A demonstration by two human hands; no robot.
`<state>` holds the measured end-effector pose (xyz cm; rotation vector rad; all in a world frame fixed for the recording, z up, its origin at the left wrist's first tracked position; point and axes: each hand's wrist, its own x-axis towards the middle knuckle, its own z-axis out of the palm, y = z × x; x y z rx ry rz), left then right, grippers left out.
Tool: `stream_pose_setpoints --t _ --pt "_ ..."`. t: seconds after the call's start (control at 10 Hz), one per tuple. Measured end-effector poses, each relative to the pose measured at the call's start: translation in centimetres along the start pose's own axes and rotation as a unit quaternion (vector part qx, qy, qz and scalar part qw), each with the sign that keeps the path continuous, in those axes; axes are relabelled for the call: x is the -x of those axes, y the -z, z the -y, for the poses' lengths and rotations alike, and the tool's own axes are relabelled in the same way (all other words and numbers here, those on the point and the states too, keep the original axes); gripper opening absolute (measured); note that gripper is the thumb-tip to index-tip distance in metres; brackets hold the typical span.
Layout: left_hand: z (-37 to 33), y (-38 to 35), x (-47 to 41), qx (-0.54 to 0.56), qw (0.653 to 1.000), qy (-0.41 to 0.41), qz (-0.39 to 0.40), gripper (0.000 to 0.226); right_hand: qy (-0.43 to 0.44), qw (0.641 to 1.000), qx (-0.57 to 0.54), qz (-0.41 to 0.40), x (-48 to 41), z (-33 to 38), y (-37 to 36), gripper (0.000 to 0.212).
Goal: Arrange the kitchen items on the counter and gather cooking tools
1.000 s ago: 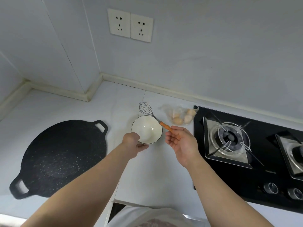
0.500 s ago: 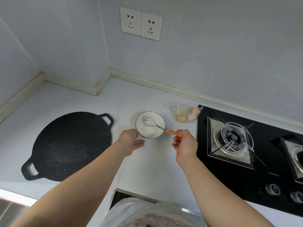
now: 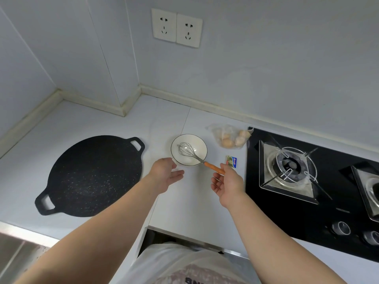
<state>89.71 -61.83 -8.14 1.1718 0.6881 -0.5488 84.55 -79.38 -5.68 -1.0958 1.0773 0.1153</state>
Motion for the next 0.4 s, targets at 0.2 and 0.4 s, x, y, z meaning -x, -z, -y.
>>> stream_pose_setpoints --t 0.2,0.4 --pt "0.1 -0.1 0.7 0.001 1.0 -0.003 -0.009 0.015 -0.007 1.0 0.006 -0.023 0.5 0.0 0.4 0.021" --pt "0.2 -0.2 1.4 0.026 0.998 0.003 -0.053 0.014 0.005 0.992 -0.055 -0.114 1.2 0.9 -0.7 0.043"
